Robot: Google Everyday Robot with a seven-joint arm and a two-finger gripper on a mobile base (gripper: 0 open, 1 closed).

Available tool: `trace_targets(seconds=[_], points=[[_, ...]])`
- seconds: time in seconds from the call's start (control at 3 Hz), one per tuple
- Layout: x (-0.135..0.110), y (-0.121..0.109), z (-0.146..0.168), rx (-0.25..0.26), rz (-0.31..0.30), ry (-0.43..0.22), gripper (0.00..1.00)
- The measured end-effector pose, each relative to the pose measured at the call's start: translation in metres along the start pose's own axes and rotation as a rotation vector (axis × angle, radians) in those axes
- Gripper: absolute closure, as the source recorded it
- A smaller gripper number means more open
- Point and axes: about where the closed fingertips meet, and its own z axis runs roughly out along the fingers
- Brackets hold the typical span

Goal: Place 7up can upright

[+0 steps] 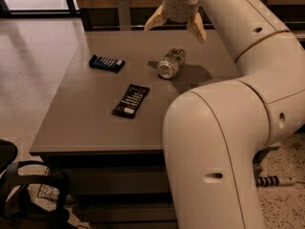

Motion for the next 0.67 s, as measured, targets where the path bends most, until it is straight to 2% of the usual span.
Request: trace_targets(seconds=[0.67], points=[[0.0142,0.0110,0.0071,0.030,0.025,0.047,0.00]])
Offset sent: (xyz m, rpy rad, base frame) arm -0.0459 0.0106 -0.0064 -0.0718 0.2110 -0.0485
